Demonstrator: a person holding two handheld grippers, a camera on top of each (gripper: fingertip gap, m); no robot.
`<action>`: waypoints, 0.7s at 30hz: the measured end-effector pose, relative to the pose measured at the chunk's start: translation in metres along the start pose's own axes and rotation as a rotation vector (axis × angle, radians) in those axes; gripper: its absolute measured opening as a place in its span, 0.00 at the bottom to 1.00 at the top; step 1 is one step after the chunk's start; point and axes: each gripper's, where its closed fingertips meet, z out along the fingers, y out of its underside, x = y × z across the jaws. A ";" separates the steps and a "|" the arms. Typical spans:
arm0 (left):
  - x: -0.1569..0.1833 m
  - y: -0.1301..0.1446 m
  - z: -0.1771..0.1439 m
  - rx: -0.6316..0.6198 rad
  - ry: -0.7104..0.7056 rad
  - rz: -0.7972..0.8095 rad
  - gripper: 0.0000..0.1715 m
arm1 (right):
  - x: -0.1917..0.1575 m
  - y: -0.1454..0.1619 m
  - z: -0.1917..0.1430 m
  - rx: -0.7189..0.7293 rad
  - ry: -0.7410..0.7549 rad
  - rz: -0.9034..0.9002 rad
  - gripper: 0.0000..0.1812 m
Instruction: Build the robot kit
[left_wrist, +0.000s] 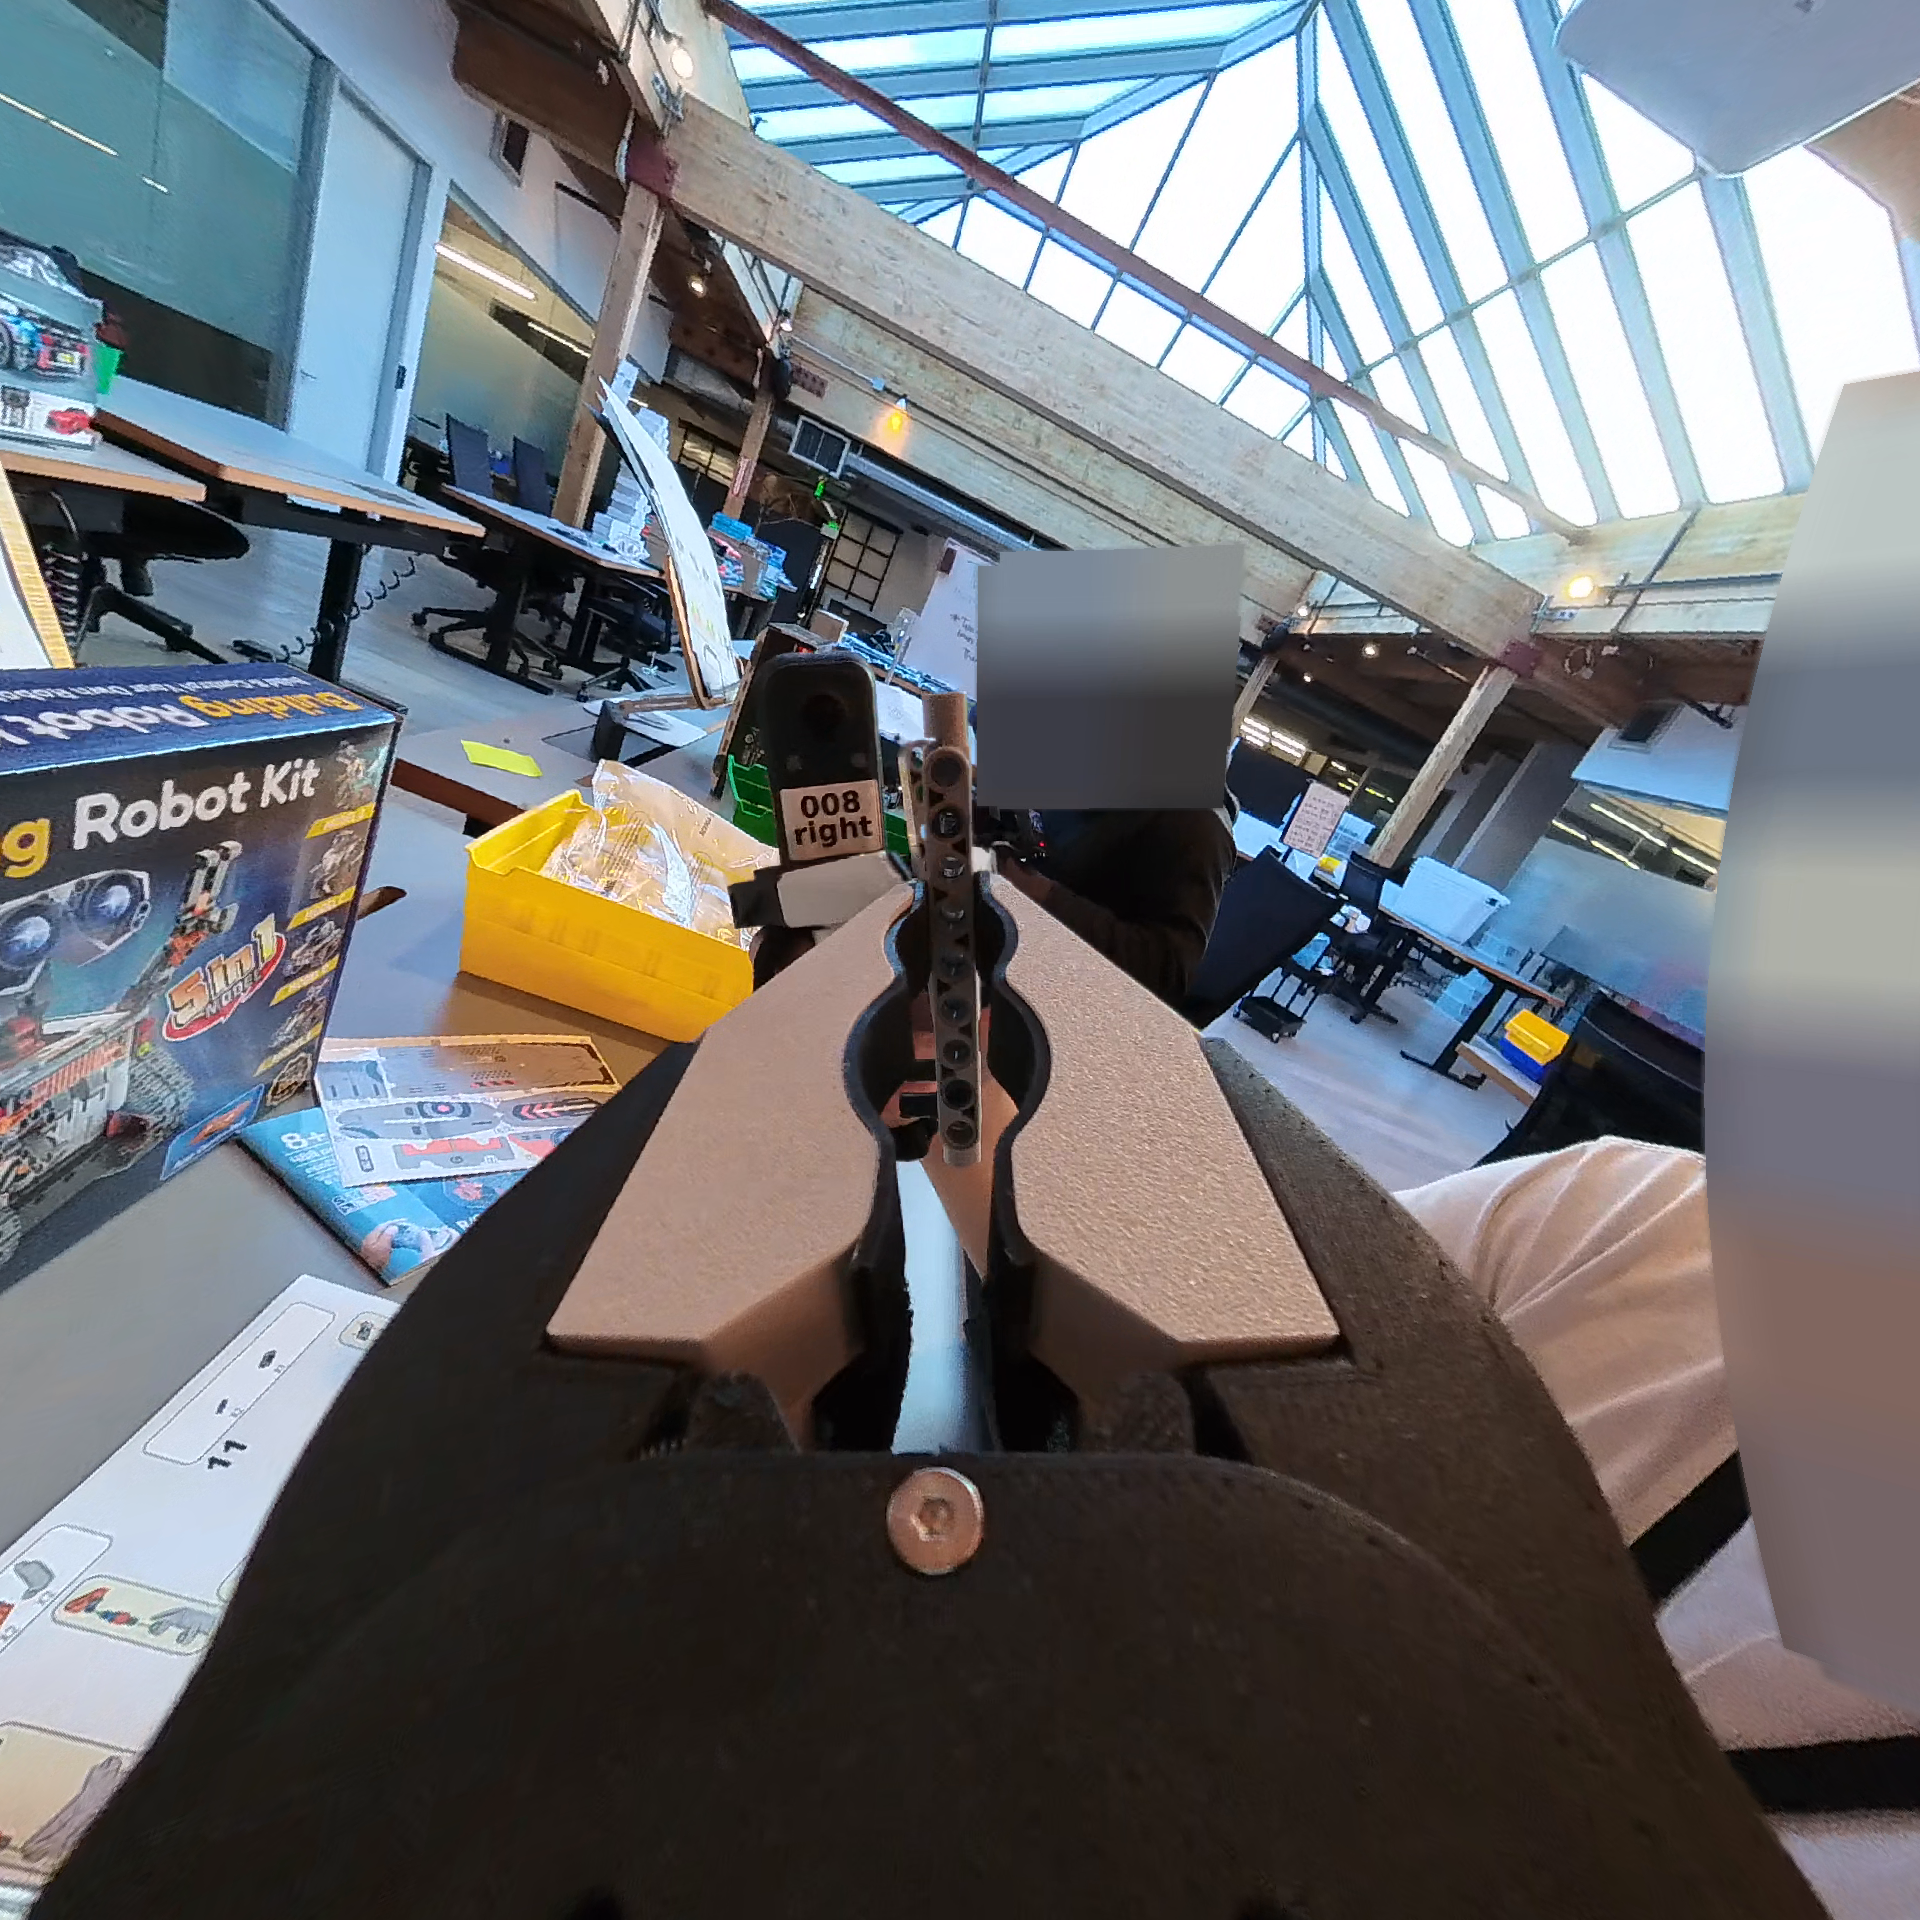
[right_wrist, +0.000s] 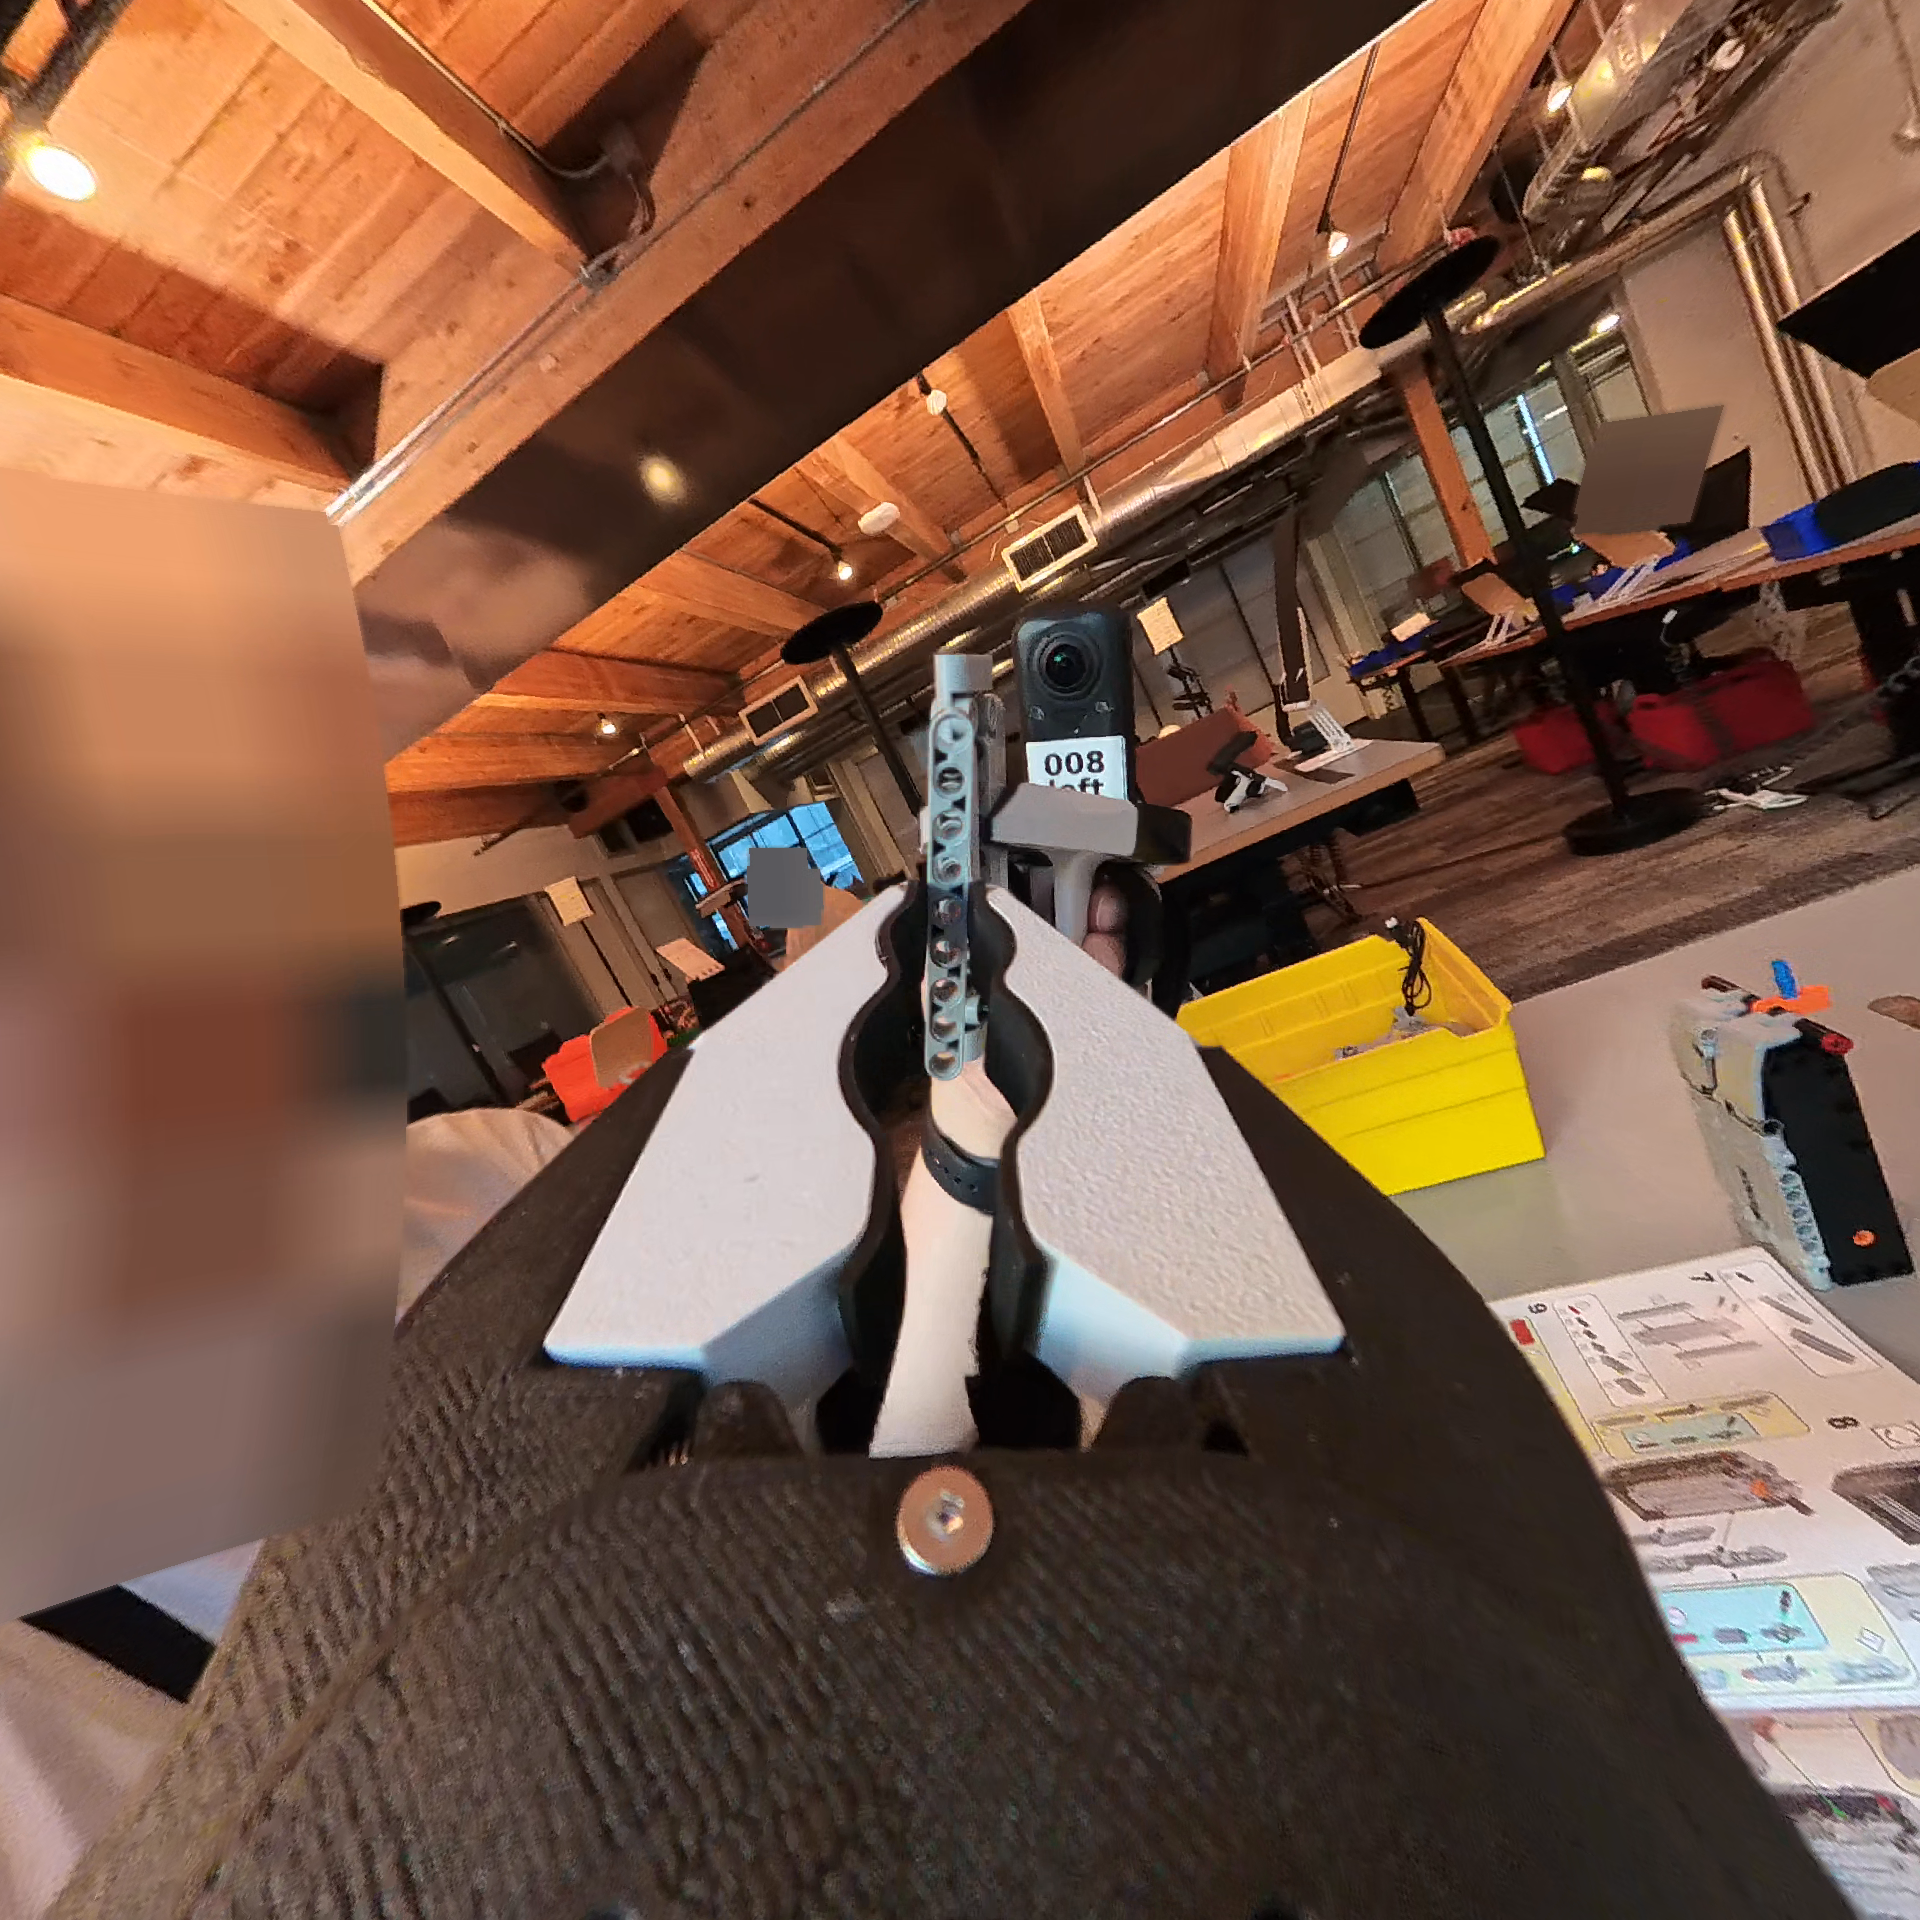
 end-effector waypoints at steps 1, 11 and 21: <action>0.000 0.000 0.001 -0.003 -0.002 0.000 0.03 | -0.001 0.001 0.001 -0.006 -0.002 -0.005 0.04; 0.012 0.003 0.008 -0.021 0.016 -0.008 0.03 | -0.011 0.001 0.003 -0.013 -0.060 0.012 0.04; 0.008 0.006 0.009 -0.043 -0.020 0.000 0.03 | -0.011 0.005 0.002 -0.044 -0.052 -0.027 0.03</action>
